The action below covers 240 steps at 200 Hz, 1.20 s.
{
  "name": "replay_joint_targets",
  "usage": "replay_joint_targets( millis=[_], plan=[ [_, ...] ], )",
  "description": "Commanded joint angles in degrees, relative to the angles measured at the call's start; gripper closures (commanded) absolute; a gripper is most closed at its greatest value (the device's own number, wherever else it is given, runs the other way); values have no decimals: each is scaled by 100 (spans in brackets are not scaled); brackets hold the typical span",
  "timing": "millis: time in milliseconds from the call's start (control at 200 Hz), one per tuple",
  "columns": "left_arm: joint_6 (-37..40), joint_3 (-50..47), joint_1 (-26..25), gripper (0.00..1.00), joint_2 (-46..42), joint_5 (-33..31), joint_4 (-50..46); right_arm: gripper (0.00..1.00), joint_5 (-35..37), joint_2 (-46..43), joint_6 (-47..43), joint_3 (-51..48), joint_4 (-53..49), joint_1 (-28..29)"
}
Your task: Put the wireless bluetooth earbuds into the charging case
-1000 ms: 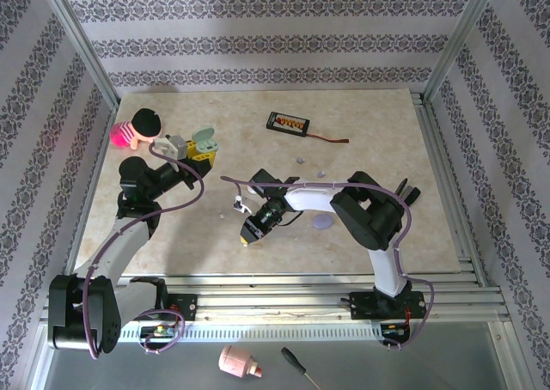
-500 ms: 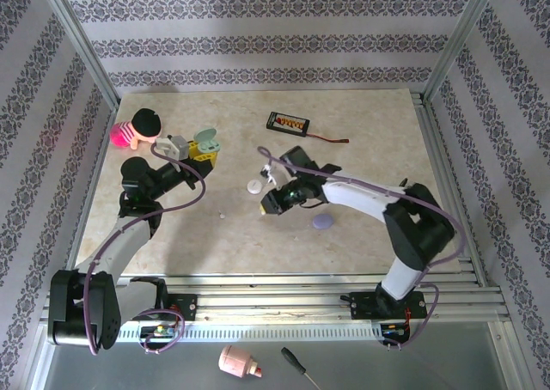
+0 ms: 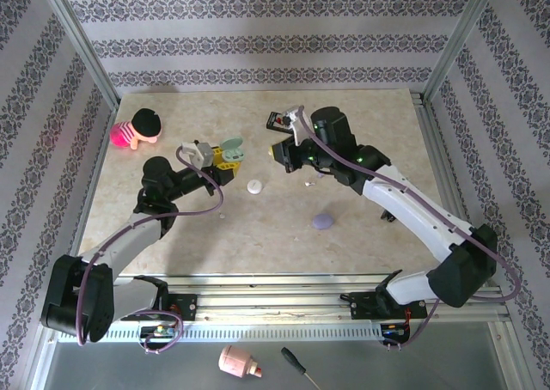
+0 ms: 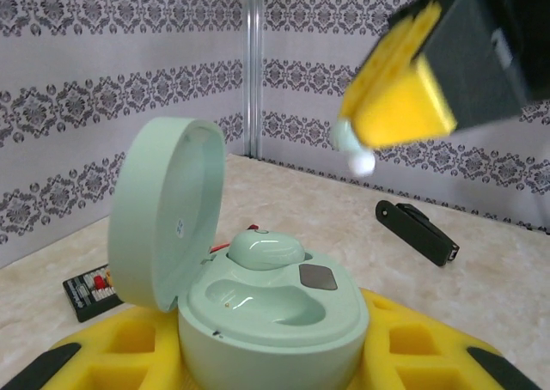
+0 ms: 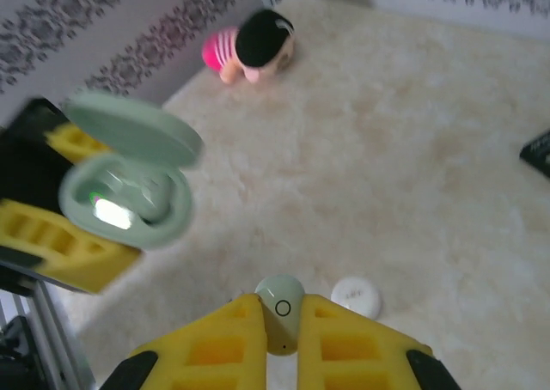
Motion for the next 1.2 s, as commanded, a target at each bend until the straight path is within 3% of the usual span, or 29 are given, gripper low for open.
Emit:
replay_joint_targets(
  millis=[0, 455, 1194],
  plan=[
    [207, 297, -97, 77, 108, 17, 184, 90, 165, -36, -255, 363, -144, 196],
    [449, 438, -441, 77, 289, -315, 139, 90, 388, 651, -335, 1250, -144, 781],
    [462, 319, -449, 77, 141, -601, 166, 90, 158, 1241, -130, 1375, -163, 1032]
  ],
)
